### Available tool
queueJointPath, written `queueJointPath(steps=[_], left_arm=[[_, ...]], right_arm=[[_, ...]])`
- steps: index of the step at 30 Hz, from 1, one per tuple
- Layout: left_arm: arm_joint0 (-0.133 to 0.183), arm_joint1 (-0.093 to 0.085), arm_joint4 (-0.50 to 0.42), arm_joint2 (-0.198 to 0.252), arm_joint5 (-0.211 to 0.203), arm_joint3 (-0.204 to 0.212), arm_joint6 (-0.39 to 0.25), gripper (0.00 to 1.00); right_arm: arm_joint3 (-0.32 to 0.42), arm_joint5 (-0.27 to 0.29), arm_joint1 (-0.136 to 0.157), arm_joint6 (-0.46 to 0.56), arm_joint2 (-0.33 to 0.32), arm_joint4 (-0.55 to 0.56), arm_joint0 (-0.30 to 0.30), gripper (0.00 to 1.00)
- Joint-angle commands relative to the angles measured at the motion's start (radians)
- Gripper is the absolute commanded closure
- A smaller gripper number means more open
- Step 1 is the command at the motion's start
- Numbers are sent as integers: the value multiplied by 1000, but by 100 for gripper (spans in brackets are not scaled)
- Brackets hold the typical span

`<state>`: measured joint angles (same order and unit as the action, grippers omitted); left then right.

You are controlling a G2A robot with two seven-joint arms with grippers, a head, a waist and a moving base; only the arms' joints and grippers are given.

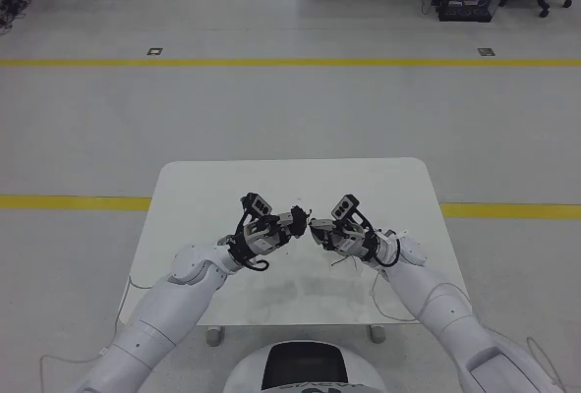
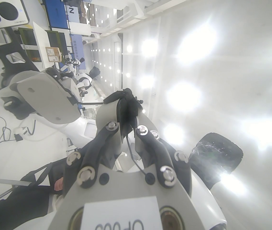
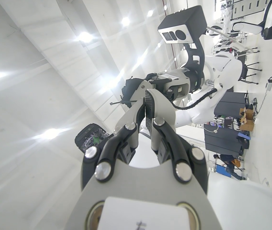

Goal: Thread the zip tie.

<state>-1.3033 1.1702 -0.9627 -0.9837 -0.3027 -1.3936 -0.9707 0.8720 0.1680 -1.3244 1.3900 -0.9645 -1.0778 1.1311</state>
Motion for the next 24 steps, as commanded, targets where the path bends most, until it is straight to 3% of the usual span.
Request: queueJointPath(steps=[1,24], left_arm=[[0,0,0,0,0,0,0,100],[0,0,0,0,0,0,0,100]], right_arm=[[-2,0,0,0,1,-1,-1,100],[-38,-1,-8,0,10,4,-16,100]])
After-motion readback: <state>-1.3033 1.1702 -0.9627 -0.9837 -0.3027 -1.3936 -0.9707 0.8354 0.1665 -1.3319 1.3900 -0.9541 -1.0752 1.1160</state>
